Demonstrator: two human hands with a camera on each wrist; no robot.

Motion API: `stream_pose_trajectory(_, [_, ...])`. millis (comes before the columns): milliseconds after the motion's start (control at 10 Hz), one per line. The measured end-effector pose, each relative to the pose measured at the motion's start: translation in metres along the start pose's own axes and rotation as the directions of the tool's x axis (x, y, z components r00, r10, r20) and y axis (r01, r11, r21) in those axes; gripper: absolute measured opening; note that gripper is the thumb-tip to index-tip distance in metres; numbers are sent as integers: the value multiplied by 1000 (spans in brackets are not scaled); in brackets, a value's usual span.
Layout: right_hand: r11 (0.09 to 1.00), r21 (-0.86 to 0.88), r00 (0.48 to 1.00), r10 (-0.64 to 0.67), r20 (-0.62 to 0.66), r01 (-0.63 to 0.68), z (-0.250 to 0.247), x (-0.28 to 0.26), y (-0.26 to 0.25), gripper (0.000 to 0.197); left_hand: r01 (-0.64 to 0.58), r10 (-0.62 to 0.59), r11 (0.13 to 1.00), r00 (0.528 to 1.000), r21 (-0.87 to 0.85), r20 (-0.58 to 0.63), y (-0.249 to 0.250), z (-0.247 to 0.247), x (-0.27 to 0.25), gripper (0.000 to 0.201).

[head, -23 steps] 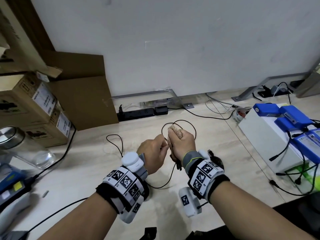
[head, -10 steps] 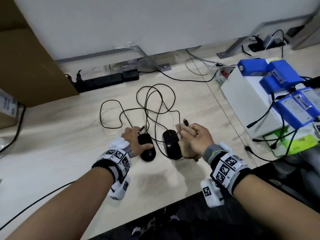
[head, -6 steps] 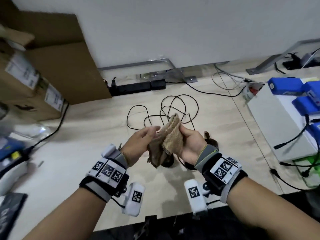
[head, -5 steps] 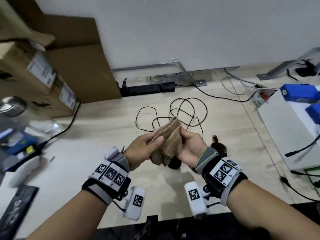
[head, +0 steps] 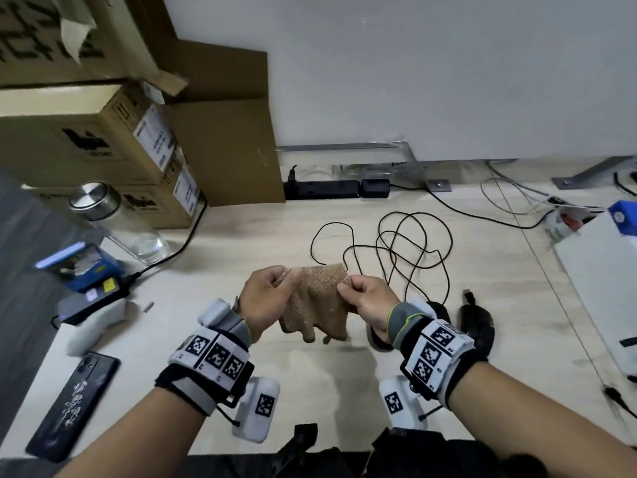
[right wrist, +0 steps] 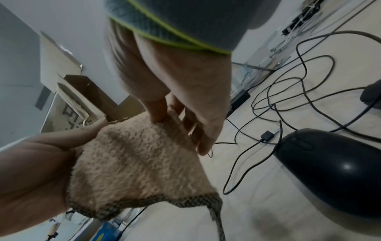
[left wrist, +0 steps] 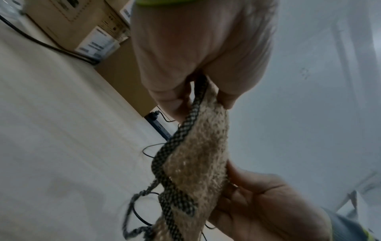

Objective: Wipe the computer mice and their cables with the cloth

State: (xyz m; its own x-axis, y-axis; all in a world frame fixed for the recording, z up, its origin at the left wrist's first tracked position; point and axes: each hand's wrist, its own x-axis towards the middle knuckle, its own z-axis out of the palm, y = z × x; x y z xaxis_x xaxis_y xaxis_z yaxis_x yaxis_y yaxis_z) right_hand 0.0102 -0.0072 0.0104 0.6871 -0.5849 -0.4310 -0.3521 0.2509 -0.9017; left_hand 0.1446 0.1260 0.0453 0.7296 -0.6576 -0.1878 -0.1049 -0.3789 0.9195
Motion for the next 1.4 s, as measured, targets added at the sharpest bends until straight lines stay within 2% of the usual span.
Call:
stream_pose_trajectory(100, [997, 75, 999, -1, 40, -2, 10, 2, -4, 29, 78, -77, 997, 997, -29, 12, -12, -16, 6, 42])
stream_pose_trajectory(200, [981, 185, 996, 44, 73, -57, 24, 4, -6, 25, 202, -188, 962, 978, -184, 91, -26, -25, 8, 38])
stream_pose_trajectory(300, [989, 86, 991, 110, 79, -117, 33, 8, 7, 25, 288, -258, 924, 955, -252, 146, -40, -27, 9, 35])
stream_pose_trajectory(400, [984, -12, 982, 180, 55, -180, 38, 9, 27, 25, 376, -333, 900, 920, -221, 209, -54, -32, 10, 36])
stream_pose_trajectory(500, [965, -164, 976, 213, 38, -204, 42, 6, 47, 23, 385, -391, 921, 905, 67, 170, -79, -36, 12, 35])
stream_pose_trajectory(600, [786, -589, 973, 229, -3, -187, 43, 0, 65, 17, 328, -438, 824, 886, 461, 152, -111, -42, 8, 30])
stream_pose_trajectory(700, [591, -789, 985, 142, -103, -167, 40, -14, 83, 33, 92, -343, 699, 913, 709, 220, -129, -43, -6, 37])
stream_pose_trajectory(800, [486, -874, 999, -42, 5, 25, 40, -25, 101, 60, -259, -92, 622, 913, 739, 397, -139, -38, -19, 64])
stream_pose_trajectory(900, [374, -892, 967, -115, 228, 255, 41, -34, 110, 82, -445, -28, 557, 833, 701, 552, -143, -26, -30, 82])
stream_pose_trajectory(1000, [272, -907, 947, -63, 316, 321, 41, -38, 118, 86, -560, -35, 441, 770, 701, 637, -155, -25, -42, 81])
stream_pose_trajectory(1100, [206, -934, 953, 16, 302, 292, 32, -44, 131, 83, -568, -118, 339, 765, 750, 633, -172, -34, -44, 81])
stream_pose_trajectory(1200, [145, -949, 954, 71, 292, 280, 30, -52, 137, 82, -585, -76, 343, 763, 735, 642, -182, -41, -45, 82])
stream_pose_trajectory(1300, [177, -944, 957, 31, 287, 277, 28, -51, 132, 87, -597, -56, 383, 747, 705, 662, -177, -45, -39, 89])
stream_pose_trajectory(1400, [202, -942, 963, -34, 267, 268, 25, -41, 116, 85, -546, -64, 394, 787, 740, 614, -160, -47, -22, 95])
